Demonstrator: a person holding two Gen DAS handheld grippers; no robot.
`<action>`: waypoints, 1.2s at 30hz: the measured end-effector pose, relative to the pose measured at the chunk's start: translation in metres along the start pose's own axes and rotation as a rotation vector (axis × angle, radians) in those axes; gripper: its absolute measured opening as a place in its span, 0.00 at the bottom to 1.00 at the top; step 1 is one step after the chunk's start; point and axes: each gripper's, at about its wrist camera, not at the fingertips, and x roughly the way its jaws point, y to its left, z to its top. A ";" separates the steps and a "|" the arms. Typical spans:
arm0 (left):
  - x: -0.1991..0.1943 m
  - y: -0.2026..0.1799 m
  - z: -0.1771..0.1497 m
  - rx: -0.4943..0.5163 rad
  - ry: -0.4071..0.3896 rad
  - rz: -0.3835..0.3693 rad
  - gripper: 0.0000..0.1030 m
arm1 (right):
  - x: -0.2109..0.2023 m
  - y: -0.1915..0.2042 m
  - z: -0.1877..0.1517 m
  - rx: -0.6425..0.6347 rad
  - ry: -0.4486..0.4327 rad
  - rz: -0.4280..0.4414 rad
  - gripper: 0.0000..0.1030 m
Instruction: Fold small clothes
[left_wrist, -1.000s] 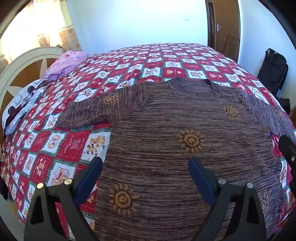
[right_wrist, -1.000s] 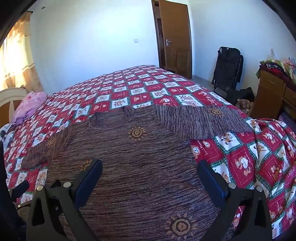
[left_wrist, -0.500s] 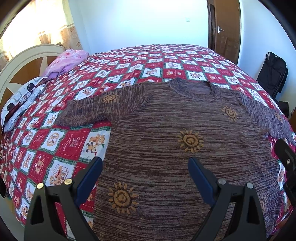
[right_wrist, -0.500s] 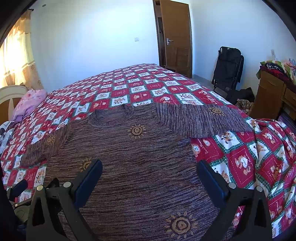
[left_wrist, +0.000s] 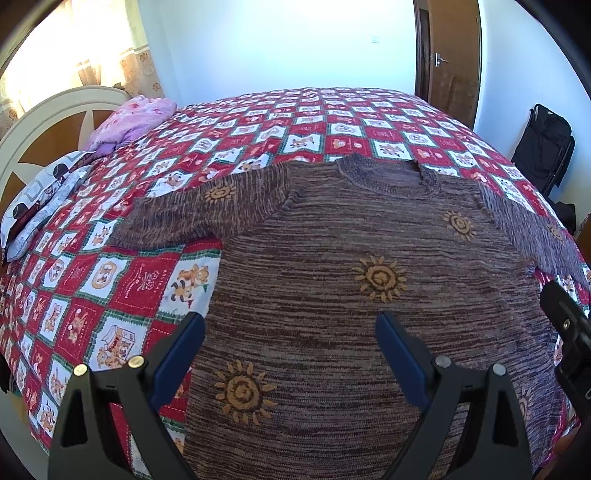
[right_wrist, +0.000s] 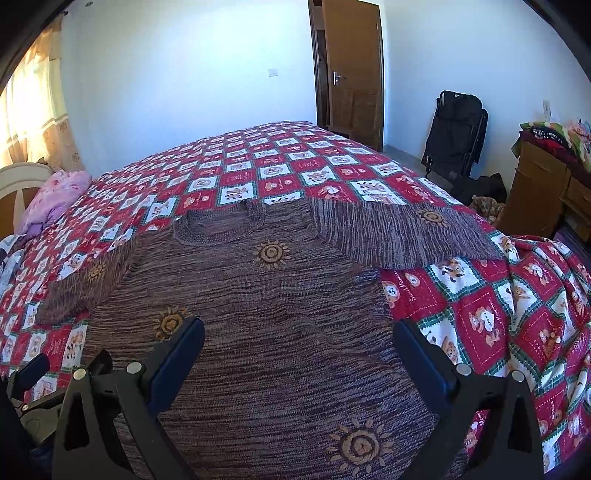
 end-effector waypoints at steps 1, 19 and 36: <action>0.000 0.000 0.000 0.001 0.000 0.000 0.93 | 0.000 0.000 0.000 -0.001 0.000 0.000 0.99; 0.000 -0.006 -0.004 0.018 -0.001 -0.008 0.93 | 0.002 -0.001 0.000 0.007 0.011 -0.001 0.99; 0.005 -0.010 -0.005 0.027 0.008 -0.004 0.93 | 0.011 -0.007 0.002 0.023 0.035 -0.007 0.99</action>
